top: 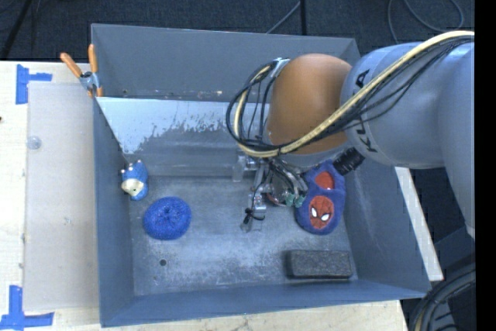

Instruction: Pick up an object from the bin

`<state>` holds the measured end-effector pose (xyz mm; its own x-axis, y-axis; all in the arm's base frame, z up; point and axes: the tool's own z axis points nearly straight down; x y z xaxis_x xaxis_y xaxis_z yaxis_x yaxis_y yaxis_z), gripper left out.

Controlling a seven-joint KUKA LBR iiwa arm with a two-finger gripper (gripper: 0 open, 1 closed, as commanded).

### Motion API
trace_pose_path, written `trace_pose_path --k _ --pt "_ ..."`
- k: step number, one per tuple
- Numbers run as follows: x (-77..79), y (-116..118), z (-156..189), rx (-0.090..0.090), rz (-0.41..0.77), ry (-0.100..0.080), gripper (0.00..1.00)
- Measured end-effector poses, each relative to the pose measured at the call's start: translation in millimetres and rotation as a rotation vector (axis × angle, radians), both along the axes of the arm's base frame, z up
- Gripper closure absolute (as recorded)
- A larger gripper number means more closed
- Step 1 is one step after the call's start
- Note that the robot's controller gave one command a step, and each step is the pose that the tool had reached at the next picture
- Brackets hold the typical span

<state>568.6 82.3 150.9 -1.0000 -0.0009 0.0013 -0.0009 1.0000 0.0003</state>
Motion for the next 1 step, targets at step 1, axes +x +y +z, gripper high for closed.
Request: trace_pose_path --k 1 --pt "1.6 48.1 -25.8 -0.001 0.082 0.001 0.0"
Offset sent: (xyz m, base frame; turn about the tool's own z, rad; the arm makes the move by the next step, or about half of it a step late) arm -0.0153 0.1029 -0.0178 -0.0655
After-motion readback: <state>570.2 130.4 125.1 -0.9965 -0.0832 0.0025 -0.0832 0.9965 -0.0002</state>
